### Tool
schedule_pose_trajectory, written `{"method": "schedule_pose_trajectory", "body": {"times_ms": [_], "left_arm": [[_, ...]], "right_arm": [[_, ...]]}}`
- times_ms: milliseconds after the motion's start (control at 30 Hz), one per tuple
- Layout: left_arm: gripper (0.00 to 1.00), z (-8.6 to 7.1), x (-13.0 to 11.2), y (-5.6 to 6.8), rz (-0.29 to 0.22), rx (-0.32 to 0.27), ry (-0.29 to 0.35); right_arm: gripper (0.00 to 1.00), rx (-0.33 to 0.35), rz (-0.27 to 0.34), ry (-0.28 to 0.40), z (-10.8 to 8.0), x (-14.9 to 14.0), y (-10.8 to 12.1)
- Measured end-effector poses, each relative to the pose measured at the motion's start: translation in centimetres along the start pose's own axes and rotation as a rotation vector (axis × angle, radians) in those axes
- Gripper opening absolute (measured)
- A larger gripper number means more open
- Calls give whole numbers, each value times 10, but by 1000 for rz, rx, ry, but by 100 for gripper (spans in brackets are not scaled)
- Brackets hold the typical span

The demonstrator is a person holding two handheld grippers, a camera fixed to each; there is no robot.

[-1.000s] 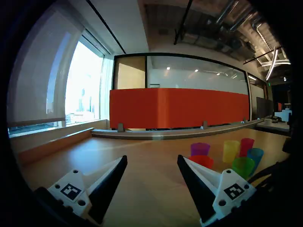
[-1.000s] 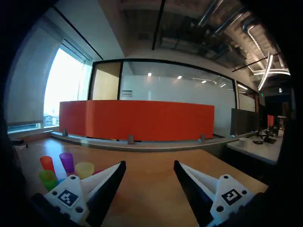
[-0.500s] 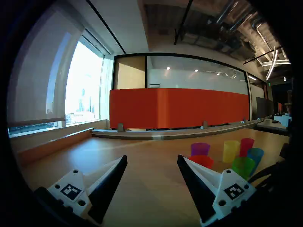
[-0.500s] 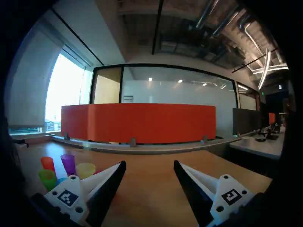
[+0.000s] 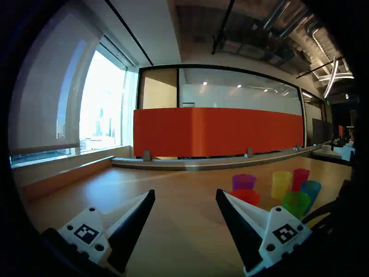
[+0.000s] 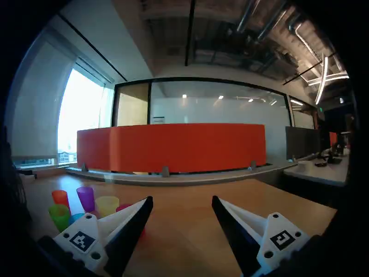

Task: Pour water

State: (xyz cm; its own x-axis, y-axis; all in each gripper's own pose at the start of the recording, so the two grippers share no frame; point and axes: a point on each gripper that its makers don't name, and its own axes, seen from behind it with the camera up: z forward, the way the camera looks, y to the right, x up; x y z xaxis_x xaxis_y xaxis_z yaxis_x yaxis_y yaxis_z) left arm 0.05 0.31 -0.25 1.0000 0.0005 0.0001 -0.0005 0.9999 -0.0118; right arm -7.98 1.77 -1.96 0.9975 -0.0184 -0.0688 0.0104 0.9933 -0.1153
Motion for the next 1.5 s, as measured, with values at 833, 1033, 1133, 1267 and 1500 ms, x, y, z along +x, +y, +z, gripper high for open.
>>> {"method": "schedule_pose_trajectory", "body": {"times_ms": [833, 1033, 1133, 1267, 1500], "left_arm": [[98, 1, 0, 0, 0, 0, 0], [98, 1, 0, 1, 0, 0, 0], [98, 1, 0, 1, 0, 0, 0], [98, 0, 0, 1, 0, 0, 0], [98, 1, 0, 0, 0, 0, 0]], "right_arm": [[99, 13, -13, -32, 4, -16, -8], [99, 12, -11, -35, 5, -19, -5], [99, 10, -14, -38, 6, -21, -4], [99, 12, -19, -42, 5, -22, -5], [99, 12, -20, -42, 4, -21, -5]]}}
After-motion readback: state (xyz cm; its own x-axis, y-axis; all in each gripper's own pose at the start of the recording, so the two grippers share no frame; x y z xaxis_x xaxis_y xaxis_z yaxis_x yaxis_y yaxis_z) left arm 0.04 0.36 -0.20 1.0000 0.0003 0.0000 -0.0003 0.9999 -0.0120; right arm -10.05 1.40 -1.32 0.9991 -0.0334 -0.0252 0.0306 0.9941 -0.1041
